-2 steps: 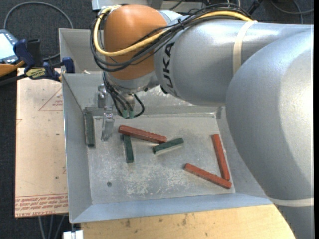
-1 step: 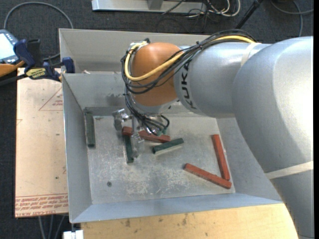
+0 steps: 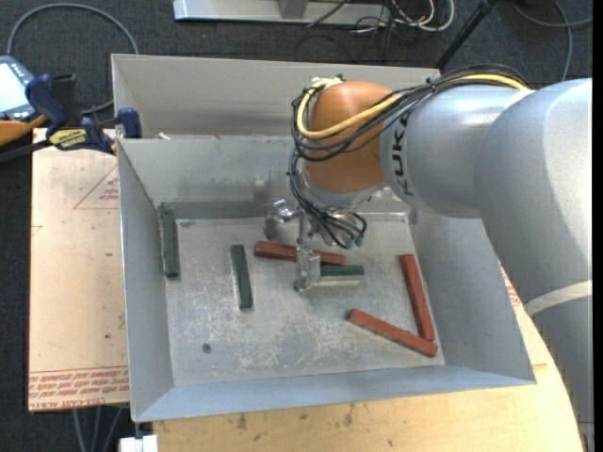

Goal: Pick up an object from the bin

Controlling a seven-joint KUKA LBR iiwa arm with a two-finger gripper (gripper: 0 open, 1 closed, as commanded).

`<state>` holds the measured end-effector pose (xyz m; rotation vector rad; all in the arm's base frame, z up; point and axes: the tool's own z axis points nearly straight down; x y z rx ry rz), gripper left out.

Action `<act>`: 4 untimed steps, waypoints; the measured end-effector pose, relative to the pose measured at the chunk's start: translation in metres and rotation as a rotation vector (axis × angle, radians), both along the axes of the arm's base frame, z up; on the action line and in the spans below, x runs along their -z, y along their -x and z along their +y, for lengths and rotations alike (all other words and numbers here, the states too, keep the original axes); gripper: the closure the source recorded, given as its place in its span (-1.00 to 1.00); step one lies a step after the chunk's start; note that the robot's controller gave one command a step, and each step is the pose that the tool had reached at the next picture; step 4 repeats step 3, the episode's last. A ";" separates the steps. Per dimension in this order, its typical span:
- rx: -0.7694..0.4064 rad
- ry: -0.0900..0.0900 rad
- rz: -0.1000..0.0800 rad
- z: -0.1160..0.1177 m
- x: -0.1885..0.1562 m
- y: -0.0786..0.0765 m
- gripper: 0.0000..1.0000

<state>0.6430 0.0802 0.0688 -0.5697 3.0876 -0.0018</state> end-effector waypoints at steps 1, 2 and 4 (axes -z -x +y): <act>-0.007 -0.003 0.001 0.006 -0.001 0.001 1.00; -0.007 -0.004 -0.011 0.020 -0.112 -0.004 1.00; 0.041 -0.004 -0.009 0.009 -0.176 0.006 1.00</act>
Offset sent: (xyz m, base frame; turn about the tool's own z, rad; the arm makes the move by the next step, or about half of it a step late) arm 0.0000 0.0000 0.0000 0.0000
